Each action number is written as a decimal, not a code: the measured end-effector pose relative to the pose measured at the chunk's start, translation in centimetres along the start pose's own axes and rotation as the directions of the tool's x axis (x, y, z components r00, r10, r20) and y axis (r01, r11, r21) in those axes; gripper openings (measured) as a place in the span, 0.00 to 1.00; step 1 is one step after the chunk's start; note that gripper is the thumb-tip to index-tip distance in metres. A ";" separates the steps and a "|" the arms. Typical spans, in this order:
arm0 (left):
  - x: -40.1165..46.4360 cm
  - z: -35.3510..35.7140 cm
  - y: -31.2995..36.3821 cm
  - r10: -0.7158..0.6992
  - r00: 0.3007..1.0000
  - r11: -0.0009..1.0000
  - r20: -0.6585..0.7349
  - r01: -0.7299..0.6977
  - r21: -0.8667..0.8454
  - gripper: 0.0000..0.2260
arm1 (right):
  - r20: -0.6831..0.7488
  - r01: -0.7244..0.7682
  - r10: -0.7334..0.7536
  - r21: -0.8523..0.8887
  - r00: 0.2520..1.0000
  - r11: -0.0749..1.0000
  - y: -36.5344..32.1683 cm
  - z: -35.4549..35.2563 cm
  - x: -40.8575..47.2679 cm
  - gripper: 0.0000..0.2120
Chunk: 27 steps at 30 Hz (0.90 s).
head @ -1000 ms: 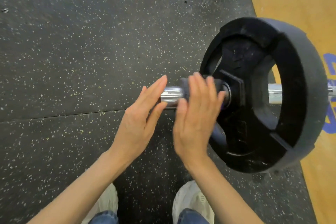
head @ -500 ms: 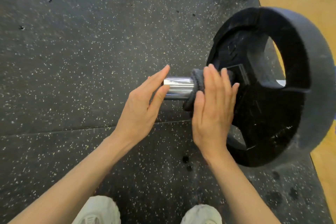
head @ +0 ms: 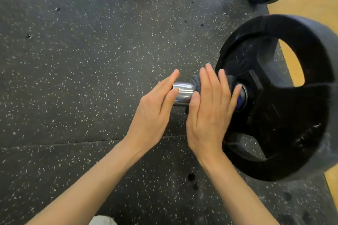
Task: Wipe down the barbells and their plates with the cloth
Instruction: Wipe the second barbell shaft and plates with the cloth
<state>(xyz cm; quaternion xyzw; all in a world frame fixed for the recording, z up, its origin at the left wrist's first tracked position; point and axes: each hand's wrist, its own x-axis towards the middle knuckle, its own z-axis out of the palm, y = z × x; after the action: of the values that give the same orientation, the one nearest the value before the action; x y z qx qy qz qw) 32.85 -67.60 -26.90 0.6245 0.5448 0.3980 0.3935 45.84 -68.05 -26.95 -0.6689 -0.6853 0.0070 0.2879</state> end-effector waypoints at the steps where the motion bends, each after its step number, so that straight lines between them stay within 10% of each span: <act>1: 0.3 0.0 0.1 0.004 1.000 1.000 -0.009 -0.004 0.011 0.20 | 0.020 0.042 -0.042 -0.006 0.999 0.999 0.1 0.1 0.6 0.24; 7: 1.8 -0.6 -1.0 0.284 0.959 0.896 0.005 -0.267 0.354 0.19 | -0.012 0.005 -0.005 0.003 1.000 1.000 -0.6 0.9 2.0 0.22; 12: 2.0 -1.1 -3.2 0.264 0.965 0.876 -0.016 -0.232 0.423 0.21 | 0.025 0.206 -0.206 -0.020 0.978 0.978 0.0 2.1 1.7 0.23; 17: 2.2 -1.3 -2.3 0.354 0.935 0.854 -0.015 -0.317 0.412 0.20 | -0.131 -0.068 0.073 0.040 0.989 0.997 0.8 2.2 2.1 0.24; 21: 3.1 -0.2 -2.1 0.387 0.922 0.823 0.004 -0.347 0.449 0.19 | -0.025 0.198 -0.198 0.023 0.980 0.980 0.6 2.7 1.9 0.24; 27: 4.0 -0.3 -2.5 0.378 0.925 0.836 0.029 -0.355 0.419 0.19 | -0.136 -0.006 0.017 0.078 0.991 0.997 0.1 3.4 1.6 0.25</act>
<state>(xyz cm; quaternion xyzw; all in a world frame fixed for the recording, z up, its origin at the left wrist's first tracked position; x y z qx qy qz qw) 32.02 -63.35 -28.80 0.7753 0.4978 0.3575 0.1526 44.68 -65.29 -29.23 -0.6602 -0.6593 -0.0105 0.3597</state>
